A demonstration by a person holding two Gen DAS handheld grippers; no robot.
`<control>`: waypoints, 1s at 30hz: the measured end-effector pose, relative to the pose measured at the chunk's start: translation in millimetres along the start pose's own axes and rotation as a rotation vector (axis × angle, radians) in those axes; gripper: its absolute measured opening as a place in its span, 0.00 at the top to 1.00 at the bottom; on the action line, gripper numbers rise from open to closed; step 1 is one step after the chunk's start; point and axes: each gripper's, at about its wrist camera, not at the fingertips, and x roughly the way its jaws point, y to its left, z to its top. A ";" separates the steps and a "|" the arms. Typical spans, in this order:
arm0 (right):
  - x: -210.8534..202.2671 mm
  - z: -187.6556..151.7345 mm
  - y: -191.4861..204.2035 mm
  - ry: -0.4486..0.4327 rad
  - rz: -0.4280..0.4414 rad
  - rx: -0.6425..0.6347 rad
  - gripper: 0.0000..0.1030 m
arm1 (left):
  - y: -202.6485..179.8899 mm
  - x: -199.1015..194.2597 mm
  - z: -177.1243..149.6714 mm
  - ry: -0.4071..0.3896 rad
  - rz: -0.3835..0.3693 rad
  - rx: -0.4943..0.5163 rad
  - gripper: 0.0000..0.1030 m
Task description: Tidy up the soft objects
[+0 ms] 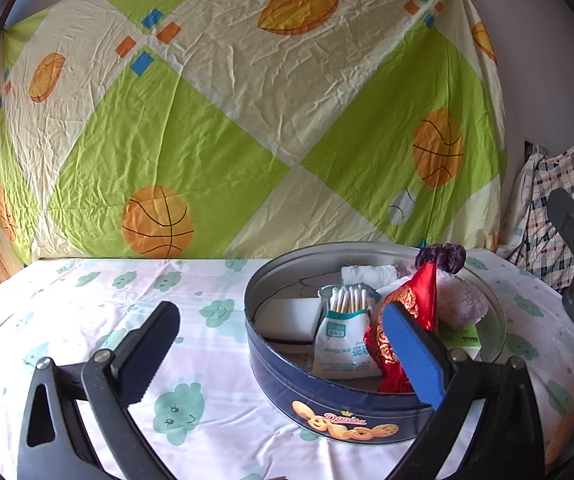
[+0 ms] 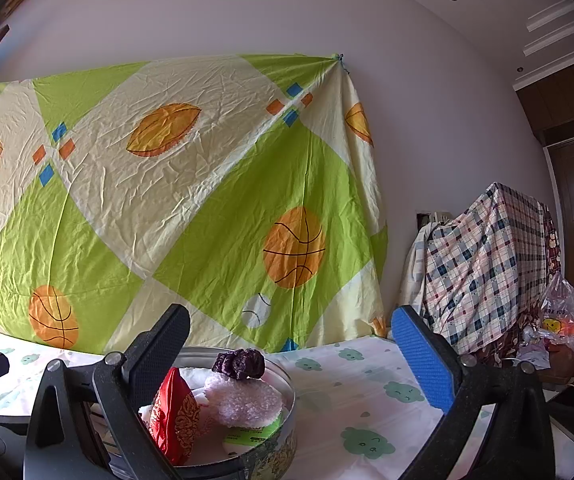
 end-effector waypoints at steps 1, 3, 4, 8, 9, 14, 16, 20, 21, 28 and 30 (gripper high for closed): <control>0.0 0.0 0.1 0.000 0.000 -0.001 0.01 | 0.0 0.0 0.0 0.000 0.000 0.000 0.00; 0.0 0.0 0.1 0.001 -0.001 -0.001 0.01 | 0.1 0.1 0.1 0.000 0.001 -0.001 0.00; 0.0 0.0 0.0 0.001 0.000 0.000 0.01 | 0.2 0.3 0.1 0.001 0.002 -0.002 0.00; 0.2 0.0 0.0 0.002 0.000 0.000 0.01 | 0.0 0.4 0.1 0.001 0.003 -0.001 0.00; 0.0 0.0 -0.1 0.001 0.000 0.000 0.01 | 0.0 0.5 0.1 0.001 0.003 -0.001 0.00; 0.2 -0.1 -0.3 0.000 0.001 0.000 0.01 | 0.4 0.7 0.3 0.003 0.003 -0.002 0.00; 0.7 0.0 0.0 0.001 0.000 0.000 0.01 | 0.1 0.6 0.4 0.003 0.003 0.000 0.00; 2.3 -0.9 -1.8 0.009 -0.010 0.003 0.01 | 1.2 1.5 0.0 0.007 0.003 0.002 0.00; 2.7 -2.0 -3.1 0.012 -0.016 0.005 0.01 | 1.9 1.6 -0.2 0.008 0.002 0.001 0.00; 3.7 -2.7 -5.0 0.021 -0.025 0.007 0.01 | 1.0 1.7 -1.5 0.010 -0.003 0.004 0.00; 3.6 -2.7 -5.1 0.022 -0.026 0.007 0.01 | 0.1 1.4 -1.6 0.010 -0.010 0.006 0.00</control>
